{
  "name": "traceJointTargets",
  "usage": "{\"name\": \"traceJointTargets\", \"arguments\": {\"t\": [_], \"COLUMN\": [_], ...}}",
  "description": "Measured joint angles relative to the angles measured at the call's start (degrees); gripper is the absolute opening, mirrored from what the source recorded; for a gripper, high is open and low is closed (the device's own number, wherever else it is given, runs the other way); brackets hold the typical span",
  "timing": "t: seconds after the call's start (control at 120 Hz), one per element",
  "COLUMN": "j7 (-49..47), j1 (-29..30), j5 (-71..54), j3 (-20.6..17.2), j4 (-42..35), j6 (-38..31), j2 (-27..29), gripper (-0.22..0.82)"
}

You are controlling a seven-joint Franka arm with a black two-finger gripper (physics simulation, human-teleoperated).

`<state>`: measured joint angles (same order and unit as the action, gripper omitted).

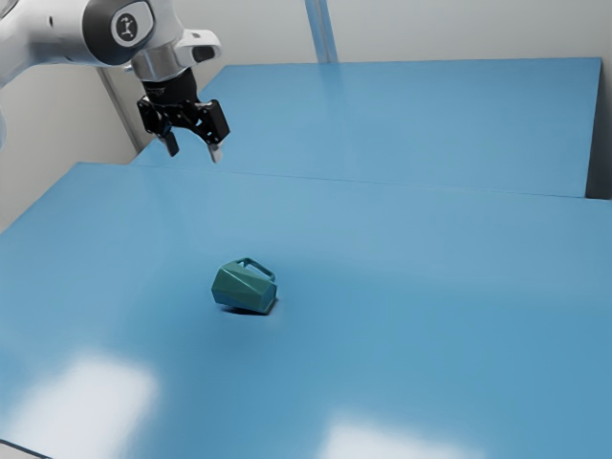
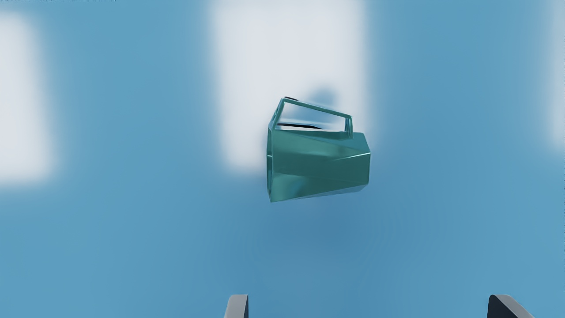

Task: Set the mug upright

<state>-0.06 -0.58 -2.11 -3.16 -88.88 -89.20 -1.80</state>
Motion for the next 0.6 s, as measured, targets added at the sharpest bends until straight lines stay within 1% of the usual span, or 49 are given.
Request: {"name": "traceJointTargets", "arguments": {"t": [0.167, 0.408, 0.475, 0.6], "j7": [0.01, 0.32, 0.6, 2.14], "j1": [-0.47, -0.26, 0.46, 3.51], "j5": [0.0, 0.42, 0.94, 4.33], "j3": [0.0, 0.06, 0.18, 1.48], "j4": [-0.43, -4.0, -4.45, -8.45], "j6": [-0.02, -0.33, -0.56, -3.36], "j2": [0.49, 3.58, 3.96, 4.85], "gripper": [0.59, 0.59, 0.59, 0.59]}}
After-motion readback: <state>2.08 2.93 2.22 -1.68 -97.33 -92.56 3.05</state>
